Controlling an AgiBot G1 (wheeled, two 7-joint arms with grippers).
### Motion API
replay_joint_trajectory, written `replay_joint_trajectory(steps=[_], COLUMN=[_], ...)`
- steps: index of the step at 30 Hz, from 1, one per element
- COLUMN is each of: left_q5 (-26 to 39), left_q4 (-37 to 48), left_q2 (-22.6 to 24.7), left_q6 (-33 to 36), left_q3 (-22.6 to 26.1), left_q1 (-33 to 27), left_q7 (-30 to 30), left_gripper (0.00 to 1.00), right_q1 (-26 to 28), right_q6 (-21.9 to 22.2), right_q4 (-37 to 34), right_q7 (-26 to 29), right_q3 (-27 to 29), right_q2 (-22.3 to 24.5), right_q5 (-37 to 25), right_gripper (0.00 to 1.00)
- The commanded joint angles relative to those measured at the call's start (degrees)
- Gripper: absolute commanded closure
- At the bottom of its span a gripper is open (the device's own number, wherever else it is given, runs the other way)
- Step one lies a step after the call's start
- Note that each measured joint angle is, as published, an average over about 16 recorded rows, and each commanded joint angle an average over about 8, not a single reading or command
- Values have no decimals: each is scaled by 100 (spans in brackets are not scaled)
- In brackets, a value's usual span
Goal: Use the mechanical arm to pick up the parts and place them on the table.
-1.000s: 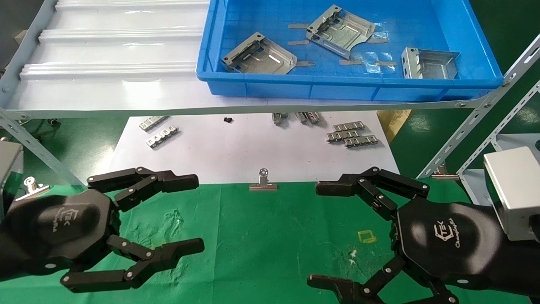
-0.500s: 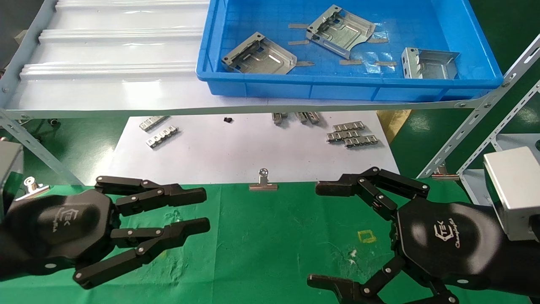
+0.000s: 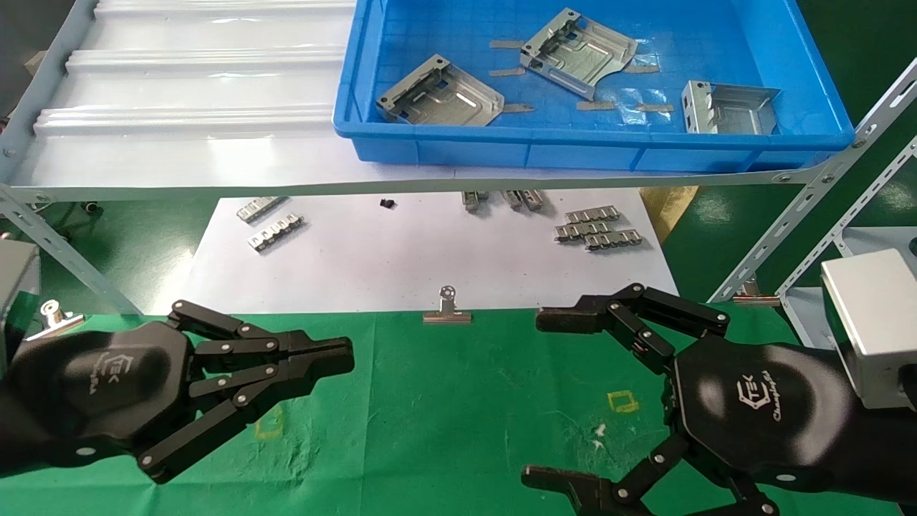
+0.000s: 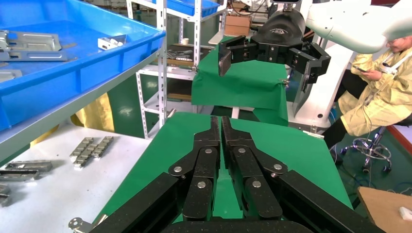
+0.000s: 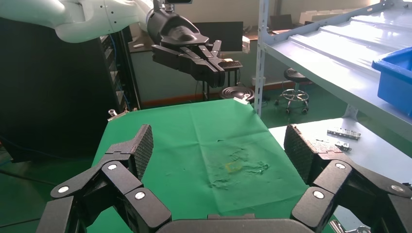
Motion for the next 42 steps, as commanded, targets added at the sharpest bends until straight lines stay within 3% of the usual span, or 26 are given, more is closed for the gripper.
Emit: replay_joint_trajectory(steps=[1, 6, 13, 22, 29, 30, 32, 34, 38, 40, 42], left_q5=[0, 0, 0, 0, 0, 0, 0, 0, 0, 0, 0], left_q4=[0, 0, 0, 0, 0, 0, 0, 0, 0, 0, 0], left_q2=[0, 0, 0, 0, 0, 0, 0, 0, 0, 0, 0], left_q6=[0, 0, 0, 0, 0, 0, 0, 0, 0, 0, 0], left_q3=[0, 0, 0, 0, 0, 0, 0, 0, 0, 0, 0], left_q1=[0, 0, 0, 0, 0, 0, 0, 0, 0, 0, 0], left_q7=[0, 0, 0, 0, 0, 0, 0, 0, 0, 0, 0], left_gripper=[100, 100, 100, 100, 100, 97, 76, 51, 4, 0, 0], right_q1=[-18, 388, 1474, 3450, 4579, 4705, 4921, 5087, 5276, 5331, 5382], right_q6=[-16, 261, 1179, 2572, 3359, 3456, 3685, 3961, 4464, 4585, 4606], right_q4=[12, -102, -923, -3176, -5064, -5310, -5767, -6166, -6713, -6881, -6988], right_q7=[-7, 13, 11, -111, -495, -538, -597, -637, -692, -694, -681], right_q3=[1, 8, -120, -769, -1319, -1407, -1568, -1713, -1914, -1971, -2001], right_q2=[10, -143, -726, -1970, -2994, -3124, -3363, -3584, -3916, -4018, -4070], right_q5=[7, -177, -888, -2486, -3501, -3642, -3903, -4138, -4465, -4553, -4595], right_gripper=[0, 0, 0, 0, 0, 0, 2, 17, 67, 91, 100])
